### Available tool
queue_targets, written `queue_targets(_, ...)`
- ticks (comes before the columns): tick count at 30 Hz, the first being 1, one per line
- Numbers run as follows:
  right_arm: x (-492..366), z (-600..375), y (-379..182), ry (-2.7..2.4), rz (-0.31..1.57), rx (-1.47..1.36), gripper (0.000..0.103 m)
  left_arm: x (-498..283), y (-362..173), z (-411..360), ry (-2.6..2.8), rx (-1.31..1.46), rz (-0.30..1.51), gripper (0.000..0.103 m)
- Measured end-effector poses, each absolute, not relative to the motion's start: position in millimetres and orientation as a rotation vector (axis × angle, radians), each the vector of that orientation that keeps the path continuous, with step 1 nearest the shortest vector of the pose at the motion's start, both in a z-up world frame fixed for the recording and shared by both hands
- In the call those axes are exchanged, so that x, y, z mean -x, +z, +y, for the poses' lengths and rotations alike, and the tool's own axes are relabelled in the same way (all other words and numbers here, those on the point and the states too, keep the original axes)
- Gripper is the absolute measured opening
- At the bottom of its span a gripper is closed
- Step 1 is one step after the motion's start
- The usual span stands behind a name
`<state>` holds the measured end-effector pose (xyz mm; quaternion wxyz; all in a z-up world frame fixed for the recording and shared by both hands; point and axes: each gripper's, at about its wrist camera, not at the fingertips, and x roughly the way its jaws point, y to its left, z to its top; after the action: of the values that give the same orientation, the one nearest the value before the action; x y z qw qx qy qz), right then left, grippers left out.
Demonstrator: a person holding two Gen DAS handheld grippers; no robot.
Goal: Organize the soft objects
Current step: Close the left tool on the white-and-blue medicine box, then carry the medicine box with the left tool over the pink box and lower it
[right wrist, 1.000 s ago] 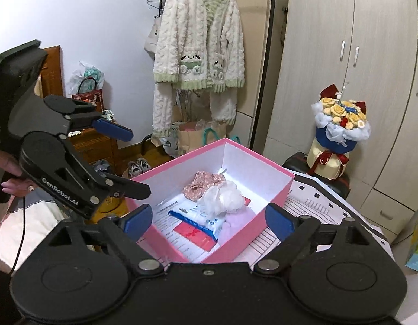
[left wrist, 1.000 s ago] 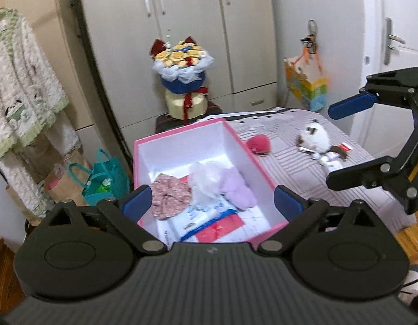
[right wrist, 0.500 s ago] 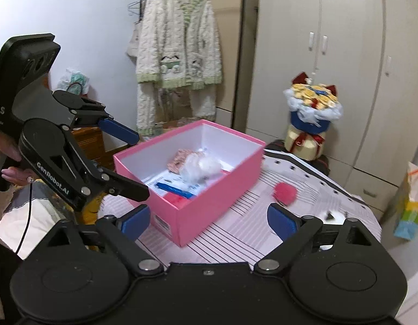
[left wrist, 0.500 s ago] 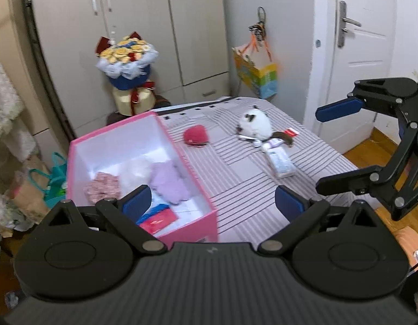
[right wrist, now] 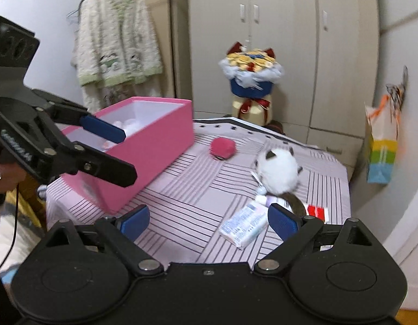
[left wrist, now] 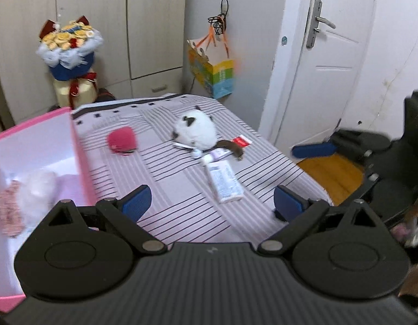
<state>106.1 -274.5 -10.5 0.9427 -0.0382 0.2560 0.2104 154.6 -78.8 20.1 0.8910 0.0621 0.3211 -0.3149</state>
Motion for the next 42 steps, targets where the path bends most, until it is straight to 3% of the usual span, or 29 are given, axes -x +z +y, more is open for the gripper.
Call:
queue_targets(4,-120,-279,-40,0.409,0.513,0.033,0.096,-169,-4,-100,-0.637,-0.099,0.677,0.094)
queue_targets(8,-137,-277,-69,0.377,0.524,0.016,0.095,-189,-32,-113,-0.649,-0.035,0.762,0.080)
queue_targets(10,-142,-275,-78,0.348,0.523,0.066,0.094,-199,-45,-120,-0.651,-0.004,0.794,0.078)
queue_targets(19,-161,-271,-104,0.322,0.534,0.072,0.089,-219,-78,-144,-0.624,-0.012,0.747,0.061)
queue_targets(21,-165,-267,-108,0.317,0.536,0.080,0.088,-226,-82,-146,-0.628,0.005,0.772,0.054)
queue_targets(25,-167,-265,-112,0.319,0.533,0.048,0.061,-233,-92,-147,-0.656,0.032,0.810,0.042)
queue_targets(42,-143,-251,-108,0.277,0.497,-0.024,0.056,-189,-87,-147,-0.578,-0.031,0.735,0.042)
